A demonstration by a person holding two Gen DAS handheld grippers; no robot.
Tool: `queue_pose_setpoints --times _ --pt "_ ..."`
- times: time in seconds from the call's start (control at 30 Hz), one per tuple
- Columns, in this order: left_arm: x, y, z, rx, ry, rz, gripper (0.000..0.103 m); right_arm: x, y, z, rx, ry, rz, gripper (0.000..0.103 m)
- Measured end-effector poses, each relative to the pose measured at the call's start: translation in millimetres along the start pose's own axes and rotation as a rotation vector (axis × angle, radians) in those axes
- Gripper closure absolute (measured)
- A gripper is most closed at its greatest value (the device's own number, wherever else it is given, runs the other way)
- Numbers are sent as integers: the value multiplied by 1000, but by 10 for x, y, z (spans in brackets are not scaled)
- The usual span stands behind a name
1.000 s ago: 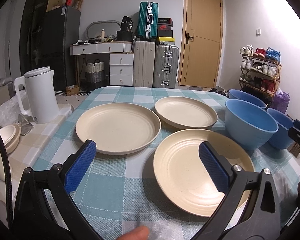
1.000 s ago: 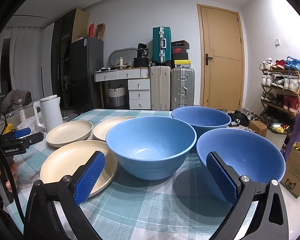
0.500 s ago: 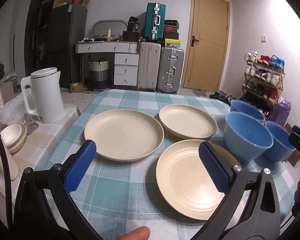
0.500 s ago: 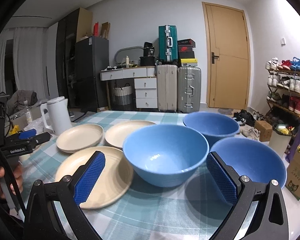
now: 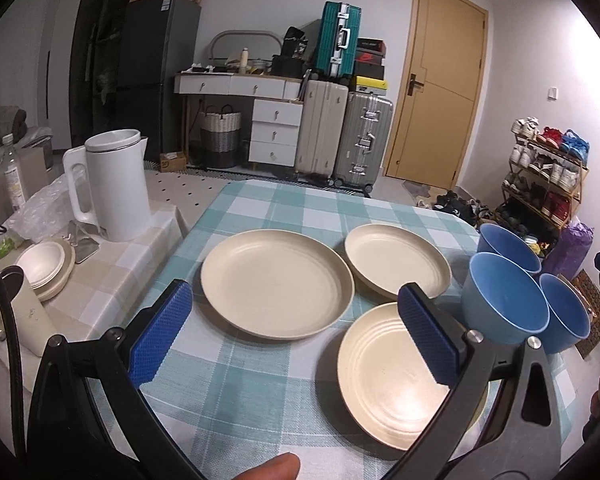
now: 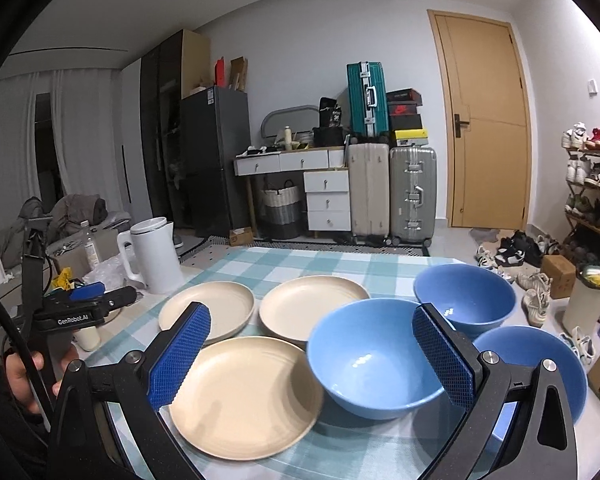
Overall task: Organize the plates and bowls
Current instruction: 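Move the right tool toward the cream plate nearest it and lower it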
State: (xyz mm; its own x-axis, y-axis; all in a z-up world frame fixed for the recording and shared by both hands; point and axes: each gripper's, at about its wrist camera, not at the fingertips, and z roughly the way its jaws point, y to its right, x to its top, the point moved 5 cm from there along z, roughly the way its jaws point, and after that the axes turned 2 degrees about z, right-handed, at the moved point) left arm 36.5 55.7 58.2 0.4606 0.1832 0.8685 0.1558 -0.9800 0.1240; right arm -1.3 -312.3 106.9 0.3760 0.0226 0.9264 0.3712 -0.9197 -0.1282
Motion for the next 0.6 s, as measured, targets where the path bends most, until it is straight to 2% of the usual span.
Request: queue_pose_setpoints --times 0.13,0.37,0.6 --pt "99 -72 83 8 -19 -26 1 103 -113 99 16 -19 -6 0" --pt "231 -161 255 59 -43 -14 1 185 -270 357 54 -59 -16 0" --pt "247 -318 532 82 -111 -47 1 230 -457 725 74 -115 -39 0"
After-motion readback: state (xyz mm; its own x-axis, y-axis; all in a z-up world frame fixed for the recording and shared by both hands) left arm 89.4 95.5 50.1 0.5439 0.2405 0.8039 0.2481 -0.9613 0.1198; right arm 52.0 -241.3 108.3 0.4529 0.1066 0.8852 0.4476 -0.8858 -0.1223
